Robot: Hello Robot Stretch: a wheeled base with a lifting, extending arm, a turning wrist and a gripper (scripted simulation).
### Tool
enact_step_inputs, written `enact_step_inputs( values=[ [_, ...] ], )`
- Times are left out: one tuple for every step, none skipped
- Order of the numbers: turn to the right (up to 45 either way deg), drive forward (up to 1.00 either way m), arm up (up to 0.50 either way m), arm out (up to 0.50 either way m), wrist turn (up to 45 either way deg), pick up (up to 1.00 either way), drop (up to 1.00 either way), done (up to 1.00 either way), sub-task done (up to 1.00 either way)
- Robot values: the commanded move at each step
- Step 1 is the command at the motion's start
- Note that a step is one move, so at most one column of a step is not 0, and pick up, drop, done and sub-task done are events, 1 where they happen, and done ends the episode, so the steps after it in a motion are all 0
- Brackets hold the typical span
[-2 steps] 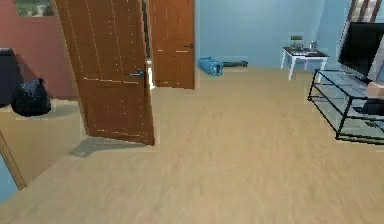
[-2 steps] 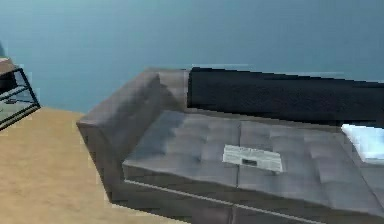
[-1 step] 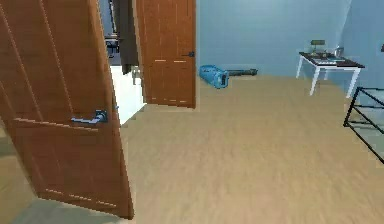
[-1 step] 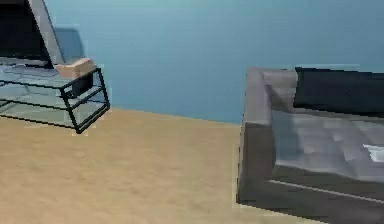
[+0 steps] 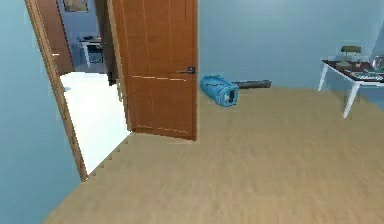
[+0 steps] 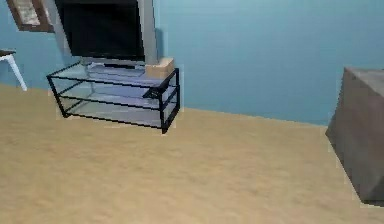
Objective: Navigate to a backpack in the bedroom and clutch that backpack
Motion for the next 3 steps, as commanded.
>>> enact_step_inputs(
  values=[
    [-6.0, 0.00, 0.00, 0.00, 0.0, 0.00, 0.00, 0.00, 0.00],
    [0.0, 0.30, 0.00, 0.00, 0.0, 0.00, 0.00, 0.00, 0.00],
    [-12.0, 0.00, 0.00, 0.00, 0.0, 0.00, 0.00, 0.00, 0.00]
  ],
)
